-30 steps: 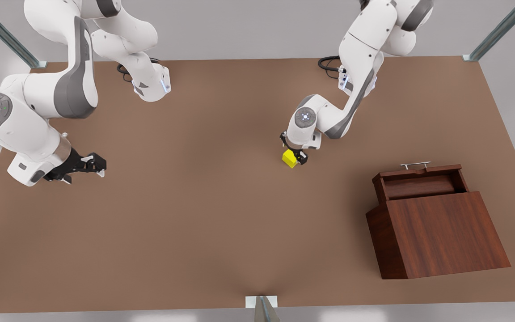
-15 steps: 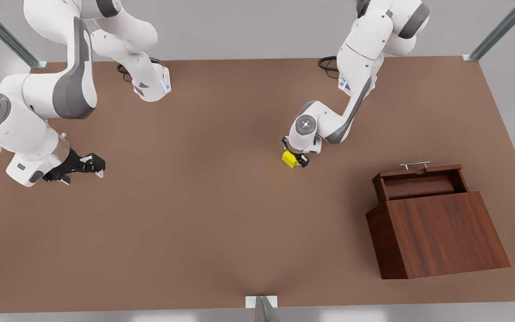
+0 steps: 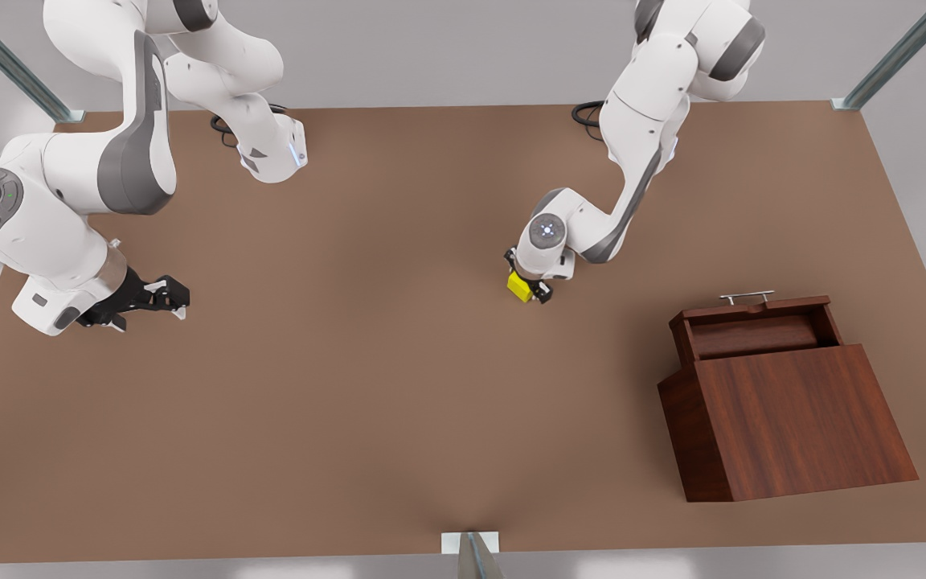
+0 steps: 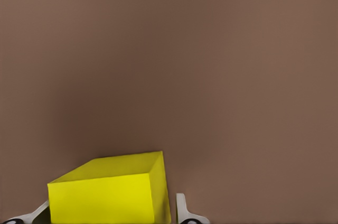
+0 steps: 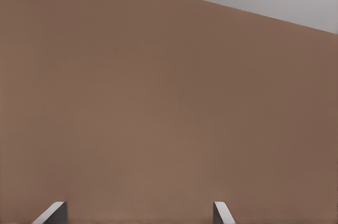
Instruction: Open the drawer with left arm, place the square in the middle with right arm, and place the square in the drawer with left arm
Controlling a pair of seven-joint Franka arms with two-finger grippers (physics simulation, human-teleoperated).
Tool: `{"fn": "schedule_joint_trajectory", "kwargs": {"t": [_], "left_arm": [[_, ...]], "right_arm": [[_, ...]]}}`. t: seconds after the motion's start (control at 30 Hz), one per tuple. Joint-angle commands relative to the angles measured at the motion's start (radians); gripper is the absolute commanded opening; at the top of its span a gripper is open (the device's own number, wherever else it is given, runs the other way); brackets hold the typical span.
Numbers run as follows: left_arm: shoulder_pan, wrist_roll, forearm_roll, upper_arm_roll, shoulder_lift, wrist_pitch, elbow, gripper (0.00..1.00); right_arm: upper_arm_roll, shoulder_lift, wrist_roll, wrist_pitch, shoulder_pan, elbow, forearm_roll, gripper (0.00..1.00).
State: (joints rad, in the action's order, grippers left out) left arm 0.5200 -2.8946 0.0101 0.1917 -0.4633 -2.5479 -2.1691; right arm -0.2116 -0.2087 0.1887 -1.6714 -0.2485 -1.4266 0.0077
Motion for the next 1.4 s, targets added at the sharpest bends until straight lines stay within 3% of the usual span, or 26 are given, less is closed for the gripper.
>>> {"fn": "schedule_joint_trajectory", "kwargs": {"t": [0.0,0.03,0.07,0.53,0.77,0.93,1.2,1.37], "left_arm": [[0.0,0.0,-0.001,0.0,-0.001,0.0,0.0,0.95],[0.002,0.0,-0.001,0.0,-0.001,0.0,0.0,0.72],[0.003,-0.002,-0.001,0.0,-0.001,0.0,0.0,0.66],[0.005,-0.014,0.002,-0.015,0.006,0.011,0.0,0.66],[-0.028,0.139,0.008,-0.096,0.253,0.202,0.012,0.66],[-0.219,0.63,0.01,-0.167,0.33,0.589,0.288,0.67],[-0.483,1.209,0.116,-0.169,0.324,0.664,0.374,0.67],[-0.523,1.209,0.202,-0.184,0.273,0.64,0.334,0.67]], "right_arm": [[0.0,0.0,0.0,-0.001,0.0,0.0,0.0,1.0],[0.0,0.0,0.0,0.001,0.0,0.0,0.0,1.0],[0.0,0.0,0.0,-0.001,0.0,0.0,0.0,1.0],[0.0,0.0,0.0,0.001,0.002,0.0,0.0,1.0],[0.0,0.0,-0.008,0.001,0.003,0.0,0.002,1.0],[0.0,0.0,-0.011,0.001,0.0,0.0,0.002,1.0],[0.0,0.0,-0.011,0.001,0.002,0.0,0.003,1.0],[0.0,0.0,-0.011,0.001,0.002,0.0,0.005,1.0]]}}
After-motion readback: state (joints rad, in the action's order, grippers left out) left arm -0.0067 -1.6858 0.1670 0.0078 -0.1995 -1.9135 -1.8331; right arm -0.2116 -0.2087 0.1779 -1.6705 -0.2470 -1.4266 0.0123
